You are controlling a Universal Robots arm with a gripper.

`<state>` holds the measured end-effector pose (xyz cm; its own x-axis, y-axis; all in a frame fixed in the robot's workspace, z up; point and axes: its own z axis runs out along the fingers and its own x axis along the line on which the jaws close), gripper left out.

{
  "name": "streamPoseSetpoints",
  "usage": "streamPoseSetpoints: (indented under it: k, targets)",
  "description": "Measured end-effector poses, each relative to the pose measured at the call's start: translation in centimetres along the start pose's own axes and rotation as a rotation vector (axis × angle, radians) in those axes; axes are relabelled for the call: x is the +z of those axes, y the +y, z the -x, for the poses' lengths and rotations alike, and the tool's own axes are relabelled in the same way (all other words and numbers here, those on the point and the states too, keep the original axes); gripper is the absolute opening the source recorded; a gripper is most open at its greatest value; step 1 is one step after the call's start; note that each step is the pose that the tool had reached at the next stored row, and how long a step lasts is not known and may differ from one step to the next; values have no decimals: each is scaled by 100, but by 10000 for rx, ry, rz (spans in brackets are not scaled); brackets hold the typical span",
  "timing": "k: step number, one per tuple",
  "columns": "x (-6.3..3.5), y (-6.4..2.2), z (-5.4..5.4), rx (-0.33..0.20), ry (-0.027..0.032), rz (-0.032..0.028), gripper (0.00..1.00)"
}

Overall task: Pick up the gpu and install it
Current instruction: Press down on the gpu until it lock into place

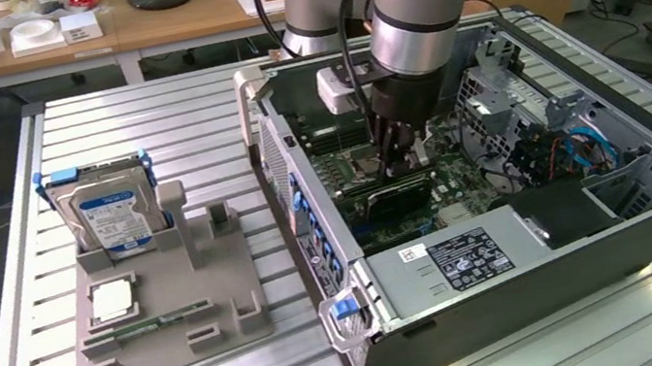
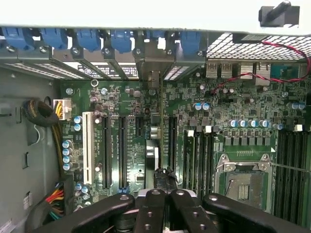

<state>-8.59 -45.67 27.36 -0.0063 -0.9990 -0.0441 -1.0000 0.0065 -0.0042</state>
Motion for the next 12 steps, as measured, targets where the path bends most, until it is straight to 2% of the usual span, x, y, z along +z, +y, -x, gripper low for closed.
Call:
streamPoseSetpoints:
  k: [12]
  targets:
    - [40,2,13,-1,-1,-1,11]
